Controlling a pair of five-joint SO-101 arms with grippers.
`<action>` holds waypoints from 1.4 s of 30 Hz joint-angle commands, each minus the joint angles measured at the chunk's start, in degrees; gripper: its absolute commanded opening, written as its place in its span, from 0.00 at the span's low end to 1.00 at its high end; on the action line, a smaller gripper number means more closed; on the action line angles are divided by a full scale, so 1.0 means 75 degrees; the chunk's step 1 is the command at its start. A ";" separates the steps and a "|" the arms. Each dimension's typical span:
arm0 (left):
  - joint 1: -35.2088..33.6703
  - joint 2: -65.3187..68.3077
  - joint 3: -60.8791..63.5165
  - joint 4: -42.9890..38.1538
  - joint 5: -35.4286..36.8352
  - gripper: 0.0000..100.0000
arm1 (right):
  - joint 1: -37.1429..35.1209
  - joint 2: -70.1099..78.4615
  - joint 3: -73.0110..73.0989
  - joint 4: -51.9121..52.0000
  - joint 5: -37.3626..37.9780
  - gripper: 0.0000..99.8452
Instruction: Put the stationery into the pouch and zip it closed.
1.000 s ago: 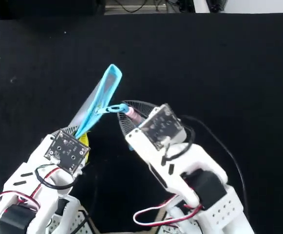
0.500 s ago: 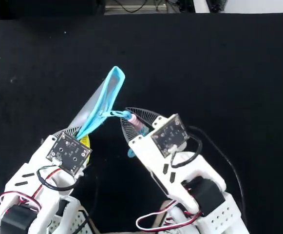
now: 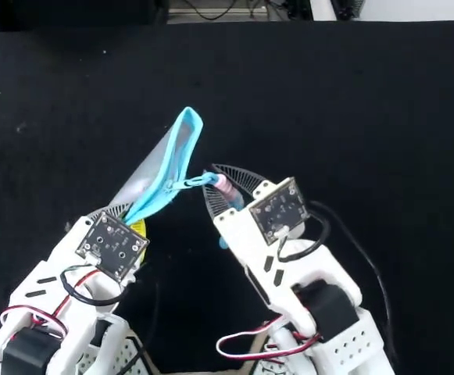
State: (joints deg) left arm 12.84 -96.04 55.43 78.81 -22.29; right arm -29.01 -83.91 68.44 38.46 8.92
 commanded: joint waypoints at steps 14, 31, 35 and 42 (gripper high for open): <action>0.0018 0.0035 0.0440 0.0211 0.0012 0.03 | 0.1313 -0.0018 0.0592 -0.1102 -0.0082 0.01; 0.0018 0.0035 0.0451 0.0211 0.0012 0.03 | 0.1278 0.2620 -0.0744 -0.0352 -0.0094 0.01; 0.0018 0.0035 0.0451 0.0211 0.0012 0.03 | 0.0797 0.2620 -0.1073 0.0363 -0.0094 0.01; 0.0018 0.0035 0.0451 0.0211 0.0012 0.03 | -0.0246 0.2620 -0.1061 0.0680 -0.0094 0.01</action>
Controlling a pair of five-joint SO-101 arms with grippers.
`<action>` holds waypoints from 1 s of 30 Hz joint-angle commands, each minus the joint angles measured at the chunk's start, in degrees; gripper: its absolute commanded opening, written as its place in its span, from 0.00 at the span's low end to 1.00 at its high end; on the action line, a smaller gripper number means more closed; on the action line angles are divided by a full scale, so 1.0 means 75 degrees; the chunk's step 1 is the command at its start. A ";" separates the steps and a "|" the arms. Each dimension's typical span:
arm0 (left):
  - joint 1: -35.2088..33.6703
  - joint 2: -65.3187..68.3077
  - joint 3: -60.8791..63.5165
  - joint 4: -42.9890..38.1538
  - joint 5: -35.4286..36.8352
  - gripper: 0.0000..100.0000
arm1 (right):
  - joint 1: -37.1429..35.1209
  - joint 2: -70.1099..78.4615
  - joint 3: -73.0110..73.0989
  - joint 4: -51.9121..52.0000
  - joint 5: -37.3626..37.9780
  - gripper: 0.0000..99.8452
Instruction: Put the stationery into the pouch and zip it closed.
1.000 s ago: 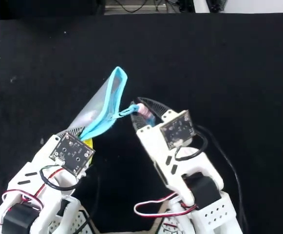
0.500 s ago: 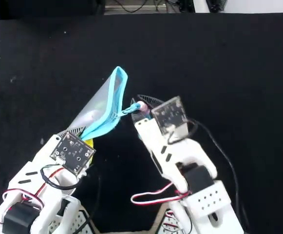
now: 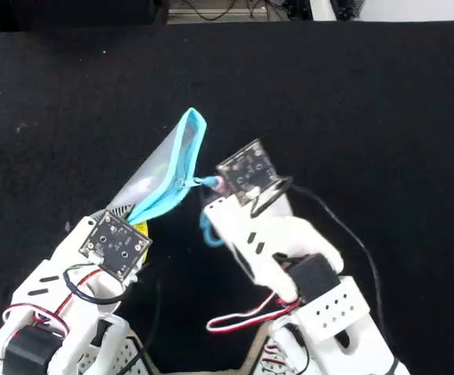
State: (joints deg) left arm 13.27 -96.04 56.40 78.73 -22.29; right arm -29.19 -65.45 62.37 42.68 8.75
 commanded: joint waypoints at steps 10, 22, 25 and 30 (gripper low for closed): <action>-0.0041 0.0035 0.0334 0.0223 0.0012 0.03 | -0.0738 -0.0369 -0.0510 0.0973 0.0000 0.20; -0.0041 0.0035 0.0334 0.0223 0.0012 0.03 | -0.0821 -0.3827 0.0850 0.0469 -0.0059 0.20; -0.0041 0.0035 0.0334 0.0223 0.0012 0.03 | -0.1289 -0.4226 0.1483 -0.0070 -0.0059 0.20; -0.0041 0.0035 0.0334 0.0223 0.0012 0.03 | -0.2040 -0.4296 0.2127 -0.0879 -0.0059 0.20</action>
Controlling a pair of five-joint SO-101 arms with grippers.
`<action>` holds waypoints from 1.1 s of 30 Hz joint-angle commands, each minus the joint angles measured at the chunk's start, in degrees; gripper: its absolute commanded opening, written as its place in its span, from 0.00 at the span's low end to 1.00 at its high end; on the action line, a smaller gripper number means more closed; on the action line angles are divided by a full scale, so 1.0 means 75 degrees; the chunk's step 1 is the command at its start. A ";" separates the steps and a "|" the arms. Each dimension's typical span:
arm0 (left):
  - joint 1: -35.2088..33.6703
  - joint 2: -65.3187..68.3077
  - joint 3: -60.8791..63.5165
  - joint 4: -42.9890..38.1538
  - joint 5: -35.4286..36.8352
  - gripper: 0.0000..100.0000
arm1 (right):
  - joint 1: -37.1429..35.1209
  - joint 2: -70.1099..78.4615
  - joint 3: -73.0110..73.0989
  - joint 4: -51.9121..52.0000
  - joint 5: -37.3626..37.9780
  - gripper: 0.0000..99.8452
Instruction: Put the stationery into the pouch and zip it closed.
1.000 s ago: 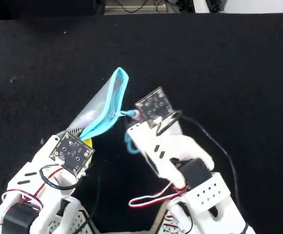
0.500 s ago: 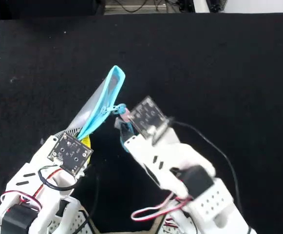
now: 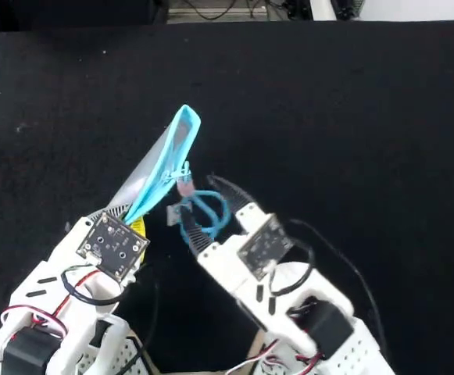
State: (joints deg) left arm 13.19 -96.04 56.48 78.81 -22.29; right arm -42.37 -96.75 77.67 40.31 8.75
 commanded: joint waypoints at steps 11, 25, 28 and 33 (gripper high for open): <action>-0.0029 0.0035 0.0322 0.0211 0.0012 0.03 | -0.0293 -0.0193 0.0826 -0.2379 -0.0012 0.20; -0.0029 0.0035 0.0322 0.0211 0.0012 0.03 | -0.0012 -0.0193 0.1166 -0.3305 -0.0012 0.20; -0.0029 0.0035 0.0322 0.0211 0.0012 0.03 | 0.0328 -0.0193 0.1166 -0.3423 -0.0047 0.20; -0.0029 0.0035 0.0322 0.0223 0.0012 0.03 | 0.0445 -0.0193 0.1319 -0.3751 -0.0047 0.20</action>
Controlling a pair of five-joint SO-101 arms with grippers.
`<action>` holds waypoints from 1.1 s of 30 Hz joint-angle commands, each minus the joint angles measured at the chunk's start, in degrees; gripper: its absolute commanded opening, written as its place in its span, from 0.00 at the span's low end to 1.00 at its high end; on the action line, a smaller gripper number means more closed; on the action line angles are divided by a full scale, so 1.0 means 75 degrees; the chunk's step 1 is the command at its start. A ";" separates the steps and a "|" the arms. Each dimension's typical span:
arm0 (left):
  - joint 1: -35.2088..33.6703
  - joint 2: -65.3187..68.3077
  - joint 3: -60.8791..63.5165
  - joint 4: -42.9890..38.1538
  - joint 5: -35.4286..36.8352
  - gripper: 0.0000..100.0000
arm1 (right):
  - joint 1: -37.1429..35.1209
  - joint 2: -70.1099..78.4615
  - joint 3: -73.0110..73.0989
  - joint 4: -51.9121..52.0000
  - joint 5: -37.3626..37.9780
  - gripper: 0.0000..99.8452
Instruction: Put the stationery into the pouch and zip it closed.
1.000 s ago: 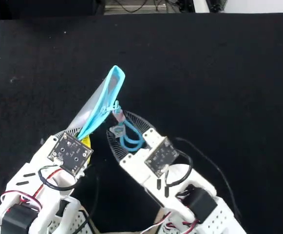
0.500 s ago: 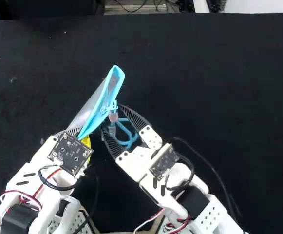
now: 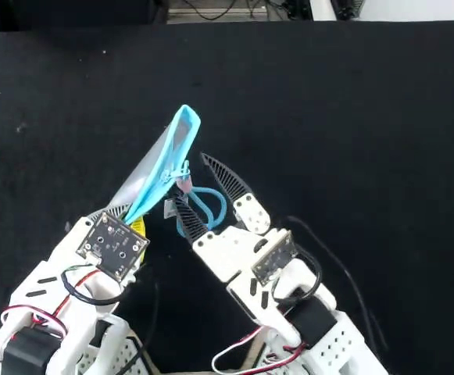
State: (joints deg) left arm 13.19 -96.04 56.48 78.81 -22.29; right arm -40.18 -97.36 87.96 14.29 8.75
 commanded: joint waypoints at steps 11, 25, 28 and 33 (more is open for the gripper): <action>-0.0029 0.0035 0.0322 0.0223 0.0012 0.03 | 0.0176 -0.0111 -0.0053 -0.0305 -0.0047 0.20; -0.0029 0.0035 0.0322 0.0223 0.0012 0.03 | 0.0668 -0.0111 -0.0076 -0.0316 -0.0059 0.11; -0.0029 0.0035 0.0322 0.0223 0.0012 0.03 | 0.0656 -0.0111 -0.0100 -0.0270 -0.0059 0.14; -0.0029 0.0035 0.0322 0.0223 0.0012 0.03 | 0.0258 -0.0111 -0.0088 -0.0258 -0.0012 0.17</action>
State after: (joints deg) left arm 13.19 -96.04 56.48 78.81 -22.29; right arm -36.22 -97.36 88.04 13.49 8.66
